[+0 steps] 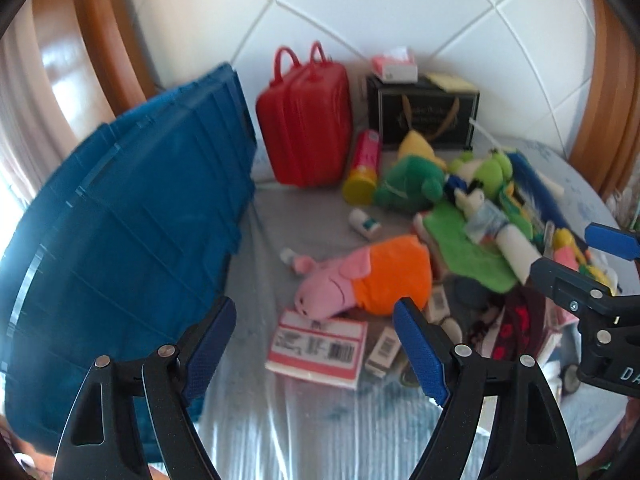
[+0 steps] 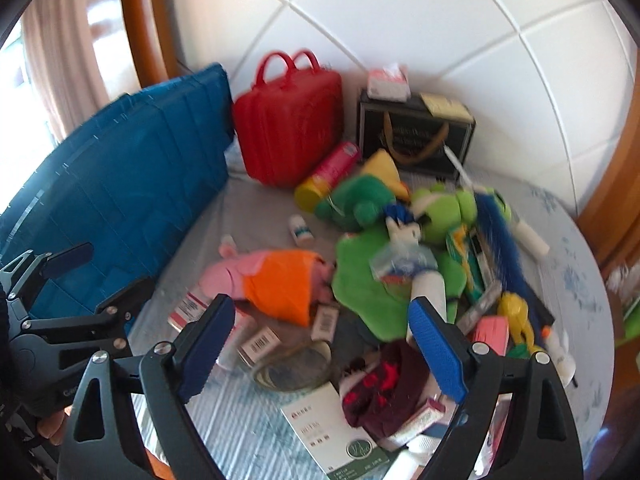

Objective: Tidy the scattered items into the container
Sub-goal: 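Move both tools back to the items on the table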

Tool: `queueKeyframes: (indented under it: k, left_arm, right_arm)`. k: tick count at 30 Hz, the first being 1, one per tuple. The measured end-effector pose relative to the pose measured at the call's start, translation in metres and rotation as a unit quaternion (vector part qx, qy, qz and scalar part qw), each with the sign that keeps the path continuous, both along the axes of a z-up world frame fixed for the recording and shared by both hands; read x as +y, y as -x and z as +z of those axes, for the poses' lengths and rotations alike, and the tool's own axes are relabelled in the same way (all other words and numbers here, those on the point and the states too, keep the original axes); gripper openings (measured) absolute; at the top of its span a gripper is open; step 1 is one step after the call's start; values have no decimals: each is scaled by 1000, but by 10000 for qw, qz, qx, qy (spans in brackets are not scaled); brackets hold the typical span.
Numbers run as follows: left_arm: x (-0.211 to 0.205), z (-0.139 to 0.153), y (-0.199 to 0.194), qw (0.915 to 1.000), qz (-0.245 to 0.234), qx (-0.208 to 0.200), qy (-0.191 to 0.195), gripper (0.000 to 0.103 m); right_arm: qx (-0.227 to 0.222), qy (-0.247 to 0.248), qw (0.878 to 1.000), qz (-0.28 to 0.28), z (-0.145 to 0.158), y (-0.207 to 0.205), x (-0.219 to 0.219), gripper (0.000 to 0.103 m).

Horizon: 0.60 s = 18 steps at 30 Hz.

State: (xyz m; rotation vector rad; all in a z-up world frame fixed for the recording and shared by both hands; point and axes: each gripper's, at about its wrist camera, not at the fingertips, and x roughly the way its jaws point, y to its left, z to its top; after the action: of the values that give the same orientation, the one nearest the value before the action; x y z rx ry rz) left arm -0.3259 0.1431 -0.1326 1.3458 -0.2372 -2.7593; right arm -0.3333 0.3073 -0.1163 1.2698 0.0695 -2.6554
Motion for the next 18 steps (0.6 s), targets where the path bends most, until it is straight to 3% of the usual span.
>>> queueKeyframes:
  k: [6,9,11,18]
  left_arm:
    - [-7,-57,11,9983,150,-564,-17,81]
    - [-15,-87,15,9959,231,-870,-52,81]
    - [-21,-103,18,9940,297,-1049,-55,81]
    - [-51,-147,16,9878,515,-1468,86,66]
  right_arm:
    - [-562,44,9984,14,-51,9,5,89]
    - [-798,82,9968,57,-78,20,0,73]
    - [-968,68,9952,138,-95,27,-6,55]
    - [-1361,100,9888,601,-146,56,-47,42]
